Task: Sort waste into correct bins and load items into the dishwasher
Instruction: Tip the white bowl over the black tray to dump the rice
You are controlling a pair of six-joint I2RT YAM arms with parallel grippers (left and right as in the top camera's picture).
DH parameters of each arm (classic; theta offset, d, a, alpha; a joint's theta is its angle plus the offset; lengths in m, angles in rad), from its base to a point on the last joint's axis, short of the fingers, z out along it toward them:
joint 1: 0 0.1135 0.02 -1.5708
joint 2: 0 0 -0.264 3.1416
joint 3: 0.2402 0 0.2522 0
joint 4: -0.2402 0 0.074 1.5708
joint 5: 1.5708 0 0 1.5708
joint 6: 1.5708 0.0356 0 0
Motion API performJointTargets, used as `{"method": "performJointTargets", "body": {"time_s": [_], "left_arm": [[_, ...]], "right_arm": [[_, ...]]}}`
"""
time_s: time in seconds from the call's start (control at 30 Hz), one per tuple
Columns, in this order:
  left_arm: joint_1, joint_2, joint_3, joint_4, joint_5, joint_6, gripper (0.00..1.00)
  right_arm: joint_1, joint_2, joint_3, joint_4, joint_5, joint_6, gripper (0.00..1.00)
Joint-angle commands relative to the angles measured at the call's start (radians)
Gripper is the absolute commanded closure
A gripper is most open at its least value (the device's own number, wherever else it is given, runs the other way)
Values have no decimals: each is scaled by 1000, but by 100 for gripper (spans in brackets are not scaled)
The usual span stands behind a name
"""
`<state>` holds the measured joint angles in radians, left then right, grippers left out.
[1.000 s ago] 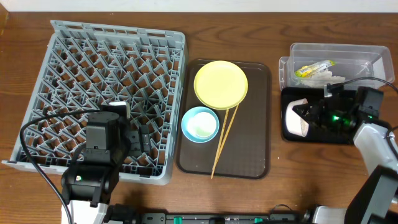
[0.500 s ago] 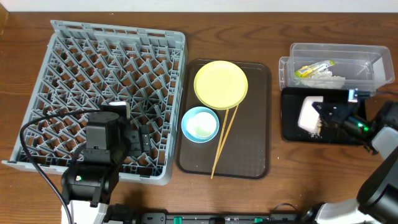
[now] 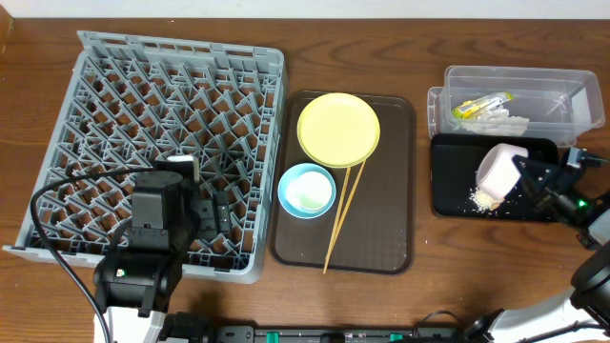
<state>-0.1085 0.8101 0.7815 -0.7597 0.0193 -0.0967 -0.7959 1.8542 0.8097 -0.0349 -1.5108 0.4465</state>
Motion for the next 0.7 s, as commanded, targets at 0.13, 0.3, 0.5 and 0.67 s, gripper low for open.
{"method": "performJointTargets", "body": {"time_s": [0.13, 0.3, 0.5, 0.67], "left_arm": [[-5, -1, 19, -3, -9, 10, 9], [-5, -1, 19, -3, -9, 10, 9], [-5, -1, 19, -3, -9, 10, 9], [-5, -1, 19, -3, -9, 10, 9]], "right_arm": [[-79, 9, 13, 214, -48, 334, 99], [-66, 9, 13, 383, -49, 507, 99], [19, 9, 13, 385, -50, 524, 99], [117, 8, 13, 388, -50, 552, 99]]}}
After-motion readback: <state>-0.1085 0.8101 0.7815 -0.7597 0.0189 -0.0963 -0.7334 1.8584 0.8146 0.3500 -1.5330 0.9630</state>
